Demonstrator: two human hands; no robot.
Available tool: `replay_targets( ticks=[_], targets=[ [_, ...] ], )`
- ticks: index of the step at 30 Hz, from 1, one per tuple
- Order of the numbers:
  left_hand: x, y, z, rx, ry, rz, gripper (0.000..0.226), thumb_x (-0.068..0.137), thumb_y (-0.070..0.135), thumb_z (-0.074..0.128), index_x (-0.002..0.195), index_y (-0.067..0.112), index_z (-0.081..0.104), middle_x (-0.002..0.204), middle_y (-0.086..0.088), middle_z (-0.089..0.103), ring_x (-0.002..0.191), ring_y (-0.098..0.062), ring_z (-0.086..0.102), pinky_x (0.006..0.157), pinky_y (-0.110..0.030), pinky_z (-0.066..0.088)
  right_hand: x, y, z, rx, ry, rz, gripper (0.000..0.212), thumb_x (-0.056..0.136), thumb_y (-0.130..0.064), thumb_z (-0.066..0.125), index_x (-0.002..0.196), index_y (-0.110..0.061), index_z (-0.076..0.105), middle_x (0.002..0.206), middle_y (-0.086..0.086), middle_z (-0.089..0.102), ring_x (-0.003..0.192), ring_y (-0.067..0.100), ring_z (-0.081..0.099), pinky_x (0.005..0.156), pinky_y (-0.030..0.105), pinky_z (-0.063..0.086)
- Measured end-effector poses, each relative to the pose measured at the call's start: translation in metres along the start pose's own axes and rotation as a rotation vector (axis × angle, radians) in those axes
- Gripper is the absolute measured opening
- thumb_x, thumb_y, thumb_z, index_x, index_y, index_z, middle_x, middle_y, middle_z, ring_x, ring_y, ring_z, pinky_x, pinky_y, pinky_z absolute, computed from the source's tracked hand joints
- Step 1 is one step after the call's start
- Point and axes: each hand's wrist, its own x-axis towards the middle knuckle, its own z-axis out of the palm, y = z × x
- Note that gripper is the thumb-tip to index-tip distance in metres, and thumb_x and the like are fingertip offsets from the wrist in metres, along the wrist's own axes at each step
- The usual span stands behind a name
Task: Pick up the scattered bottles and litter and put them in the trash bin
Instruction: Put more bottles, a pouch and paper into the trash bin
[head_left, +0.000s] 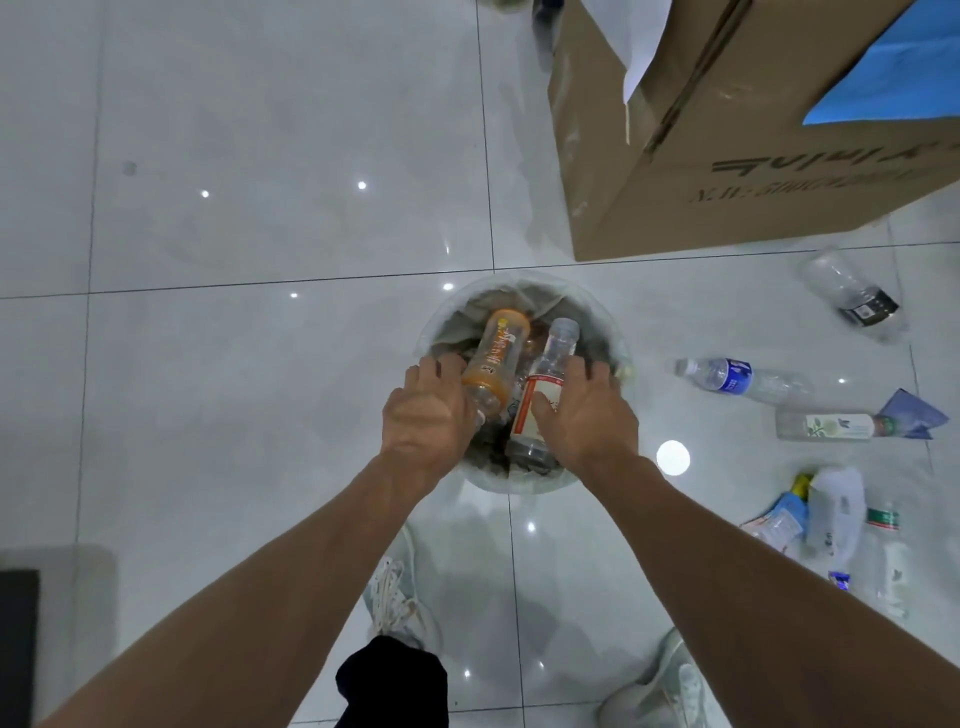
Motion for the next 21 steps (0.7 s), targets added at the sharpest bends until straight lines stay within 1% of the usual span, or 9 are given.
replay_targets(
  ticks=[4, 6, 8, 10, 13, 15, 17, 19, 21],
  targets=[
    [0.002, 0.021, 0.0, -0.012, 0.031, 0.027, 0.037, 0.092, 0.04, 0.049, 0.122, 0.018, 0.043, 0.119, -0.007, 0.047, 0.106, -0.024, 0.048, 0.079, -0.036, 0.047, -0.007, 0.023, -0.007, 0.017, -0.013, 0.014, 0.054, 0.092, -0.044, 0.053, 0.134, -0.018, 0.033, 0.129, 0.01, 0.046, 0.118, 0.028, 0.048, 0.093, 0.042, 0.047],
    [0.002, 0.034, 0.003, -0.008, 0.06, 0.067, 0.04, 0.091, 0.043, 0.045, 0.122, 0.017, 0.043, 0.119, -0.009, 0.046, 0.107, -0.025, 0.046, 0.081, -0.037, 0.048, -0.009, 0.037, -0.012, 0.032, 0.017, 0.012, 0.053, 0.091, -0.041, 0.053, 0.133, -0.015, 0.033, 0.125, 0.011, 0.046, 0.115, 0.028, 0.048, 0.09, 0.042, 0.046],
    [0.002, 0.05, 0.007, -0.009, 0.041, 0.083, 0.046, 0.09, 0.042, 0.046, 0.126, 0.015, 0.041, 0.118, -0.011, 0.045, 0.108, -0.026, 0.045, 0.082, -0.04, 0.048, -0.013, 0.055, -0.014, 0.029, 0.051, 0.008, 0.053, 0.091, -0.038, 0.05, 0.134, -0.013, 0.034, 0.123, 0.012, 0.048, 0.111, 0.028, 0.049, 0.09, 0.042, 0.045],
    [-0.001, 0.068, 0.011, -0.001, 0.019, 0.097, 0.052, 0.088, 0.038, 0.052, 0.132, 0.015, 0.037, 0.118, -0.012, 0.044, 0.109, -0.028, 0.046, 0.084, -0.043, 0.048, -0.019, 0.077, -0.013, 0.03, 0.057, 0.033, 0.052, 0.091, -0.038, 0.049, 0.135, -0.012, 0.034, 0.125, 0.012, 0.046, 0.112, 0.029, 0.048, 0.091, 0.041, 0.043],
    [-0.007, 0.106, 0.019, 0.063, 0.045, 0.157, 0.051, 0.088, 0.033, 0.051, 0.133, 0.013, 0.039, 0.126, -0.016, 0.044, 0.113, -0.031, 0.046, 0.09, -0.045, 0.044, -0.031, 0.116, -0.014, 0.094, 0.048, 0.14, 0.056, 0.091, -0.038, 0.05, 0.138, -0.012, 0.032, 0.132, 0.012, 0.041, 0.118, 0.029, 0.044, 0.094, 0.04, 0.04],
    [-0.009, 0.138, 0.027, 0.066, 0.045, 0.187, 0.045, 0.088, 0.032, 0.049, 0.13, 0.016, 0.042, 0.124, -0.014, 0.044, 0.112, -0.029, 0.044, 0.086, -0.042, 0.042, -0.039, 0.147, -0.017, 0.106, 0.04, 0.191, 0.057, 0.092, -0.037, 0.051, 0.138, -0.012, 0.031, 0.132, 0.012, 0.04, 0.118, 0.028, 0.044, 0.095, 0.039, 0.039],
    [-0.011, 0.173, 0.036, 0.006, 0.026, 0.224, 0.037, 0.086, 0.025, 0.051, 0.123, 0.018, 0.048, 0.12, -0.01, 0.044, 0.111, -0.027, 0.045, 0.08, -0.039, 0.042, -0.046, 0.18, -0.021, 0.106, 0.036, 0.227, 0.055, 0.091, -0.036, 0.051, 0.137, -0.013, 0.031, 0.131, 0.011, 0.04, 0.118, 0.027, 0.044, 0.095, 0.038, 0.039],
    [-0.013, 0.204, 0.049, -0.018, 0.01, 0.274, 0.037, 0.085, 0.02, 0.053, 0.121, 0.018, 0.051, 0.119, -0.009, 0.046, 0.11, -0.026, 0.047, 0.081, -0.039, 0.045, -0.051, 0.216, -0.024, 0.112, 0.036, 0.266, 0.053, 0.091, -0.034, 0.051, 0.137, -0.013, 0.031, 0.132, 0.011, 0.04, 0.119, 0.027, 0.044, 0.095, 0.039, 0.04],
    [-0.016, 0.231, 0.067, 0.008, -0.001, 0.338, 0.038, 0.085, 0.019, 0.054, 0.123, 0.015, 0.052, 0.118, -0.01, 0.048, 0.108, -0.027, 0.049, 0.084, -0.04, 0.047, -0.054, 0.253, -0.024, 0.102, 0.033, 0.312, 0.053, 0.092, -0.034, 0.05, 0.137, -0.014, 0.031, 0.132, 0.011, 0.039, 0.12, 0.028, 0.044, 0.095, 0.039, 0.04]
  ],
)
